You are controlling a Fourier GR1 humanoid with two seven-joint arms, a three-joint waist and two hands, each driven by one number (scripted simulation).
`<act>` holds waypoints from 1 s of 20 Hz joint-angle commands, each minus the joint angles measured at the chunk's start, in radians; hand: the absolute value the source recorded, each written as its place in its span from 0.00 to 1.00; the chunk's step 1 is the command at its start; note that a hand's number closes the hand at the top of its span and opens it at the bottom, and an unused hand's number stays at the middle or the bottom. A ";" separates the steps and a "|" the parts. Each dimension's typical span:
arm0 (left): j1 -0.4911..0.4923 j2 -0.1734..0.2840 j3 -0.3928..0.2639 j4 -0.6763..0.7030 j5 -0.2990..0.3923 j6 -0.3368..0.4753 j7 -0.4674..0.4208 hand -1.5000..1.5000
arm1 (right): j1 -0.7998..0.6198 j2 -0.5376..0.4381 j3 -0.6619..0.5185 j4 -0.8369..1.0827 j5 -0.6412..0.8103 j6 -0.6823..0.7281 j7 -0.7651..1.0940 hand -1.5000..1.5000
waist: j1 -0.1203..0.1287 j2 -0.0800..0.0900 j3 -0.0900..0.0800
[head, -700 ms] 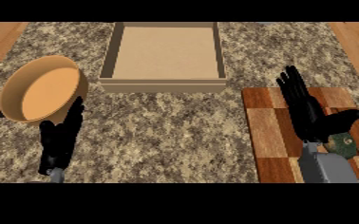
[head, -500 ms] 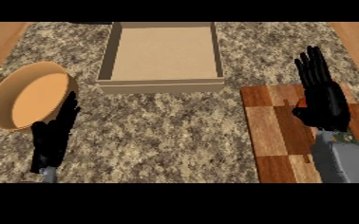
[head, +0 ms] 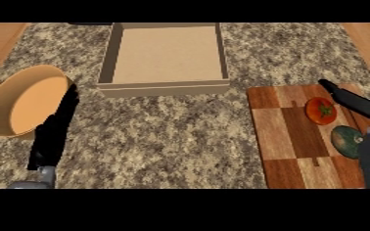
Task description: Pick the tomato from the cutting board and place it in the cardboard box
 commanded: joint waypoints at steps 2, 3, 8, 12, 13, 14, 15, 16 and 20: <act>0.025 -0.005 0.028 0.023 -0.010 -0.033 -0.046 0.50 | 0.070 -0.048 -0.032 0.013 0.034 0.014 -0.098 0.00 | 0.001 -0.002 0.001; 0.015 -0.019 0.001 0.024 -0.025 -0.016 -0.033 0.50 | 0.121 -0.111 -0.029 0.002 0.045 0.075 -0.074 0.00 | -0.006 -0.002 0.001; -0.021 -0.005 0.014 0.006 -0.022 -0.016 0.015 0.50 | 0.163 -0.302 0.069 0.020 0.264 0.086 0.072 0.00 | -0.008 0.000 -0.001; 0.025 -0.026 -0.007 -0.029 -0.038 0.003 0.001 0.50 | 0.204 -0.432 0.165 -0.059 0.366 0.199 0.266 0.00 | 0.006 -0.005 -0.004; -0.006 -0.006 0.019 -0.005 -0.017 -0.023 0.007 0.50 | 0.234 -0.447 0.175 -0.059 0.367 0.239 0.282 0.00 | -0.006 -0.003 -0.003; 0.009 0.009 0.031 0.013 -0.015 -0.032 -0.013 0.50 | 0.236 -0.469 0.213 -0.099 0.392 0.271 0.365 0.00 | -0.004 -0.004 -0.006; 0.024 0.004 0.006 -0.058 -0.030 -0.019 0.031 0.50 | 0.243 -0.519 0.200 -0.098 0.375 0.335 0.393 0.00 | 0.003 -0.008 -0.003; 0.035 -0.025 -0.005 -0.049 -0.032 -0.008 0.004 0.50 | 0.233 -0.510 0.227 -0.105 0.392 0.347 0.414 0.00 | 0.007 -0.004 -0.002; 0.032 -0.015 0.025 0.001 -0.026 -0.026 -0.025 0.50 | 0.249 -0.530 0.282 -0.309 0.376 0.467 0.632 0.00 | -0.005 -0.005 -0.002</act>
